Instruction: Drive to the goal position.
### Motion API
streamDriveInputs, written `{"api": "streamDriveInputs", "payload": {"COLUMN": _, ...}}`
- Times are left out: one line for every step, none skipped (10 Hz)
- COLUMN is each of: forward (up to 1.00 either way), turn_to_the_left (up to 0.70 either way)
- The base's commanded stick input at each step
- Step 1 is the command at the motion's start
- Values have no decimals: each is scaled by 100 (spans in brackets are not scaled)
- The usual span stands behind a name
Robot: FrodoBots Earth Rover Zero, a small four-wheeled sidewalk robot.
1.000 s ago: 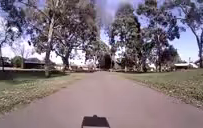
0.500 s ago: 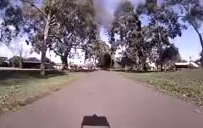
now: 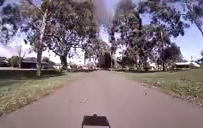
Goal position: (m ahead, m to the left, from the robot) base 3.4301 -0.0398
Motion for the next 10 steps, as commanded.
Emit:
{"api": "streamDriveInputs", "payload": {"forward": 100, "turn_to_the_left": 0}}
{"api": "streamDriveInputs", "payload": {"forward": 100, "turn_to_the_left": 0}}
{"api": "streamDriveInputs", "payload": {"forward": 100, "turn_to_the_left": 0}}
{"api": "streamDriveInputs", "payload": {"forward": 100, "turn_to_the_left": 0}}
{"api": "streamDriveInputs", "payload": {"forward": 100, "turn_to_the_left": 0}}
{"api": "streamDriveInputs", "payload": {"forward": 100, "turn_to_the_left": 0}}
{"api": "streamDriveInputs", "payload": {"forward": 100, "turn_to_the_left": 0}}
{"api": "streamDriveInputs", "payload": {"forward": 100, "turn_to_the_left": 0}}
{"api": "streamDriveInputs", "payload": {"forward": 100, "turn_to_the_left": 0}}
{"api": "streamDriveInputs", "payload": {"forward": 100, "turn_to_the_left": 0}}
